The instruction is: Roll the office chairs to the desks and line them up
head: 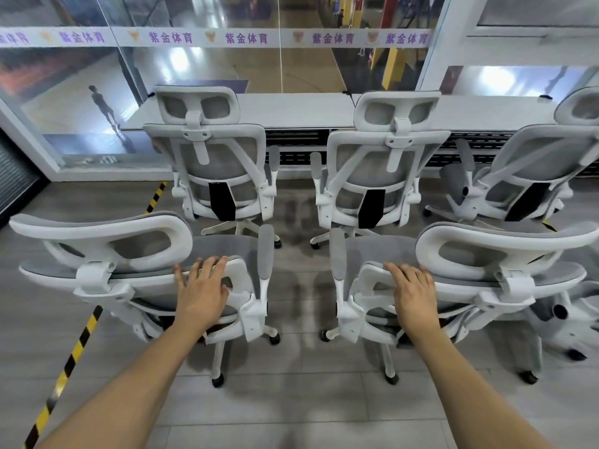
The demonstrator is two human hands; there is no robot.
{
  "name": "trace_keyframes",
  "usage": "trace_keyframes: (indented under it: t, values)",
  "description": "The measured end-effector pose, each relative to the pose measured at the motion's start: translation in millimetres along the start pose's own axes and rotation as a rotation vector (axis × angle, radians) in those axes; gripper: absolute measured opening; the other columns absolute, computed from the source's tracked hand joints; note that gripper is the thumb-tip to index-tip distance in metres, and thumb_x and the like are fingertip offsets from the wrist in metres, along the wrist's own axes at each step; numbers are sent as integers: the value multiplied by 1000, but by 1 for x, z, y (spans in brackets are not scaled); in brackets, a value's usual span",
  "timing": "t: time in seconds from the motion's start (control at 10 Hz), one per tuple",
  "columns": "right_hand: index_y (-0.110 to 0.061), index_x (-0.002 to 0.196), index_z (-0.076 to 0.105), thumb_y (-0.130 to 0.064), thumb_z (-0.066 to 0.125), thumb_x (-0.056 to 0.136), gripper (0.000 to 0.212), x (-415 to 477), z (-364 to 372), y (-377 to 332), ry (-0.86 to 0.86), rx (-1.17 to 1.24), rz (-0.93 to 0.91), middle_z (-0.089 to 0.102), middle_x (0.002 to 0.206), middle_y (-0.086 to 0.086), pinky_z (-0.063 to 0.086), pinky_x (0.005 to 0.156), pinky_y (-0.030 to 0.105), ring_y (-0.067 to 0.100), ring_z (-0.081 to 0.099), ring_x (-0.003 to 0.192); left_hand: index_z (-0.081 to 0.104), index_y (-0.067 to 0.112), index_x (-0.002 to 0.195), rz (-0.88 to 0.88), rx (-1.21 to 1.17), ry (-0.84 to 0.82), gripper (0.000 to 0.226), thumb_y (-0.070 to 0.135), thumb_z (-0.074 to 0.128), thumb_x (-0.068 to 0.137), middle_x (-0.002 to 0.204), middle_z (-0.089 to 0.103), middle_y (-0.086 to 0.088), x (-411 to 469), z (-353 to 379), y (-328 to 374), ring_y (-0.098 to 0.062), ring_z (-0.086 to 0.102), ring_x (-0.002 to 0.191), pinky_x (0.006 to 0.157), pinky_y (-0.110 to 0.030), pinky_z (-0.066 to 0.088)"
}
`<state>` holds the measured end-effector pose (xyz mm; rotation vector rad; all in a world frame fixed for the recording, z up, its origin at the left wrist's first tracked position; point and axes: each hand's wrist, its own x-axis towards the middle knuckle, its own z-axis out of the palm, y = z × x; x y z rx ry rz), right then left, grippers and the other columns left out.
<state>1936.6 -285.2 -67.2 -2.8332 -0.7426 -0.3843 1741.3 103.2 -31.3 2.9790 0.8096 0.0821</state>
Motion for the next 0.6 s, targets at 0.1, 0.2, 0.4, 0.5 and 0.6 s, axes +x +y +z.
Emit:
trace_keyframes:
  t: [0.1, 0.2, 0.4, 0.5, 0.6]
  values:
    - [-18, 135, 53, 11, 62, 71, 72, 1, -1, -2, -32, 8, -7, 58, 115, 5, 26, 119, 49, 29, 56, 114, 24, 27, 155, 4, 23, -34, 66, 29, 51, 95, 160, 29, 0, -7, -4, 0, -30, 17, 151, 120, -62, -3]
    - [-17, 141, 49, 4, 58, 79, 66, 1, -9, -4, -60, 27, -2, 58, 129, 8, 23, 122, 48, 30, 52, 125, 21, 27, 155, 21, 27, -84, 64, 31, 48, 97, 164, 19, 0, -12, -10, 6, -31, 10, 153, 120, -60, -3]
    - [-18, 143, 48, -13, 58, 90, 54, -36, -63, -29, -21, 215, 174, 57, 138, 5, 41, 105, 48, 31, 52, 122, 46, 27, 139, 133, -174, -59, 43, 31, 51, 96, 151, 41, 1, -46, -23, 52, -27, 35, 137, 117, -47, 22]
    - [-19, 141, 51, -16, 58, 92, 49, -70, -96, -43, 13, 290, 216, 60, 130, 5, 41, 99, 45, 31, 55, 114, 55, 24, 129, 232, -325, 40, 34, 28, 54, 95, 134, 53, 3, -81, -37, 89, -28, 47, 123, 106, -45, 35]
    - [-19, 139, 53, -16, 58, 92, 47, -91, -114, -41, 37, 334, 225, 62, 122, 5, 42, 97, 44, 30, 56, 109, 58, 23, 125, 295, -354, 89, 31, 28, 54, 95, 127, 56, 3, -104, -46, 110, -28, 51, 116, 100, -44, 41]
